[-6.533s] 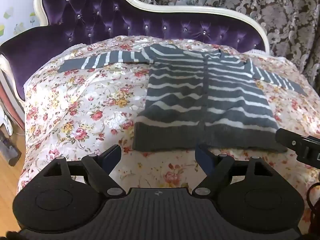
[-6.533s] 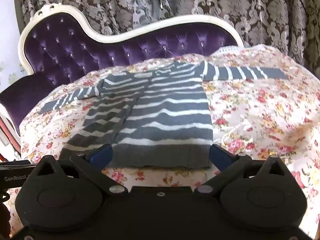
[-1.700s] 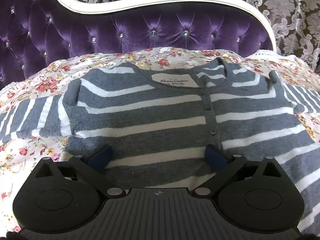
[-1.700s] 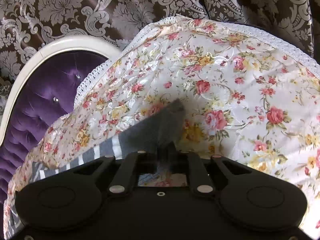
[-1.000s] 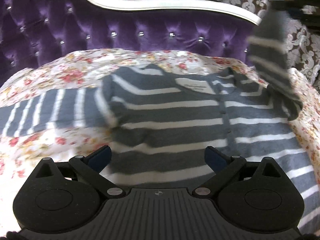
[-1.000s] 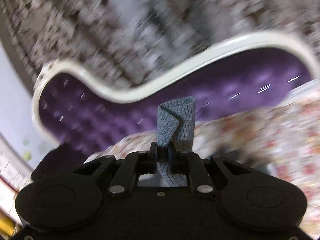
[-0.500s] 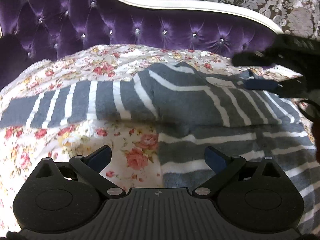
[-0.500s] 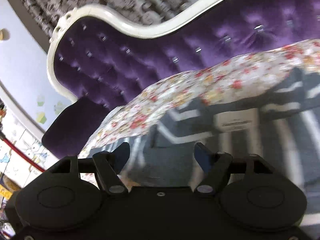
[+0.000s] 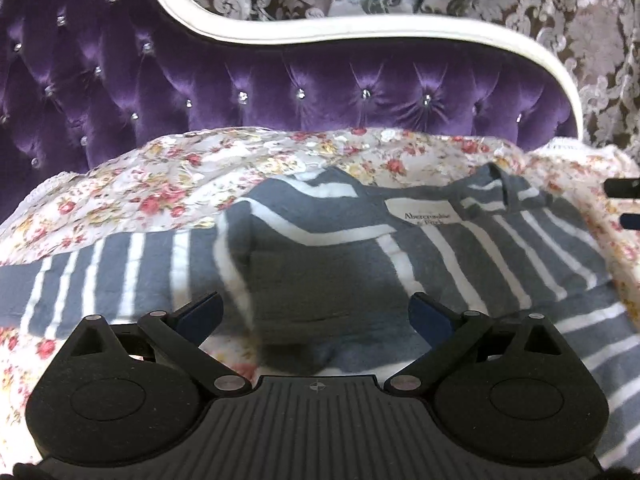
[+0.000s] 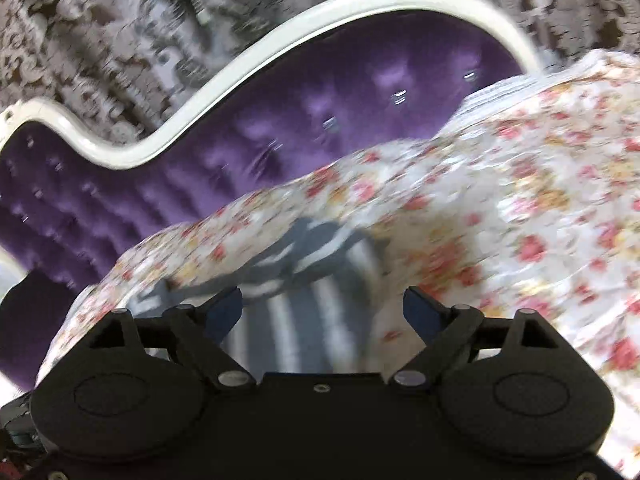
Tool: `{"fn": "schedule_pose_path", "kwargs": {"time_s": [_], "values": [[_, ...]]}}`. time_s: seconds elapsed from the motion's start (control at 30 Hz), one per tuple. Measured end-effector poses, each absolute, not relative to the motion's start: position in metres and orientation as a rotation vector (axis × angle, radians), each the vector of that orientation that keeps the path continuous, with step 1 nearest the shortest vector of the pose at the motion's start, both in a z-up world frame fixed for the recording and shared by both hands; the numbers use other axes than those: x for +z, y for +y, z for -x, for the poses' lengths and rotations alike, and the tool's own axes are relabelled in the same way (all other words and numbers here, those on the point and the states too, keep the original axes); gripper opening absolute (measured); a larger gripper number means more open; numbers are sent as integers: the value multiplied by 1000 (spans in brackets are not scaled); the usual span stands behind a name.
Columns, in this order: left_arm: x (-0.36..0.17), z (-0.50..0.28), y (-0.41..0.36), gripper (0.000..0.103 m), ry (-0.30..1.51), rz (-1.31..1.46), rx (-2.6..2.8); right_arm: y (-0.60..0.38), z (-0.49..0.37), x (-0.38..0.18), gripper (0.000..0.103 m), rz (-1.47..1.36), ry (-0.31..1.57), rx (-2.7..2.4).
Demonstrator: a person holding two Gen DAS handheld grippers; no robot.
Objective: Fold small clothes
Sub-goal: 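Carry the held sleeve across the cardigan body with the right gripper, release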
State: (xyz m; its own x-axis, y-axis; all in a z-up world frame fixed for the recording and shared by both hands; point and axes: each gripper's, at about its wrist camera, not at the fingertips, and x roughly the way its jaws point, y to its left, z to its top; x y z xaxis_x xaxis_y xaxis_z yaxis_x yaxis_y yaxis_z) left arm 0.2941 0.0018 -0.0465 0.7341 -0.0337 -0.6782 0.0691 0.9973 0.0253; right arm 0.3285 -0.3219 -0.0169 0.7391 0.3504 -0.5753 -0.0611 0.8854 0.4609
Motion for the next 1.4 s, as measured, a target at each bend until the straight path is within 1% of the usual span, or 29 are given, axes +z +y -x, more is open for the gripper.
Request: {"fn": "schedule_pose_path", "kwargs": {"time_s": [0.1,0.17,0.27,0.37,0.47,0.53,0.57,0.6,0.63,0.67,0.7,0.73,0.77,0.87,0.93,1.0,1.07,1.1,1.13,1.17,1.2,1.23,1.27,1.37,1.4], "values": [[-62,-304,-7,100,765,-87,-44,-327,-332,-30,89,-474,725,253],[-73,-308,-7,103,783,-90,-27,-324,-337,-36,89,-468,729,262],[-81,-303,7,103,751,16,-29,-322,-343,-47,89,-492,744,294],[-85,-297,5,103,714,-11,-29,-319,-346,-59,89,-526,751,323],[-85,-297,3,103,708,-7,-25,-310,-346,-59,88,-478,731,324],[-85,-296,3,103,704,-4,-27,-305,-345,-59,80,-460,724,320],[-85,-295,4,103,701,-1,-28,-302,-345,-60,68,-455,727,322],[-86,-296,3,103,699,0,-29,-298,-346,-61,60,-444,737,319],[-86,-296,3,103,697,0,-29,-295,-346,-61,59,-424,739,313],[-86,-297,2,103,698,0,-29,-291,-345,-61,53,-395,736,308],[-87,-297,2,103,700,-1,-30,-287,-344,-60,28,-370,738,308],[-86,-297,3,103,703,0,-31,-284,-344,-60,14,-348,742,302],[-85,-298,3,103,709,0,-33,-282,-342,-58,16,-322,739,292],[-79,-302,3,102,741,10,-33,-278,-337,-45,15,-245,749,245],[-76,-303,3,102,749,32,-33,-283,-331,-35,9,-219,747,196],[-77,-303,3,102,744,29,-30,-289,-331,-34,10,-199,755,155],[-82,-302,2,103,727,15,-25,-298,-334,-41,11,-269,790,178],[-84,-300,2,103,714,15,-23,-302,-334,-43,20,-300,799,177],[-85,-299,2,103,705,16,-21,-305,-334,-42,25,-318,799,170],[-85,-298,2,103,701,16,-20,-307,-333,-41,37,-326,800,177],[-84,-298,2,103,699,18,-20,-310,-332,-38,57,-341,795,191],[-84,-298,2,103,699,20,-21,-313,-330,-35,66,-365,782,193],[-84,-298,2,103,699,21,-21,-317,-328,-32,79,-392,766,188],[-82,-299,3,103,707,19,-26,-324,-324,-23,79,-437,736,168],[-81,-300,3,103,713,19,-29,-326,-322,-21,81,-447,726,165]]}}
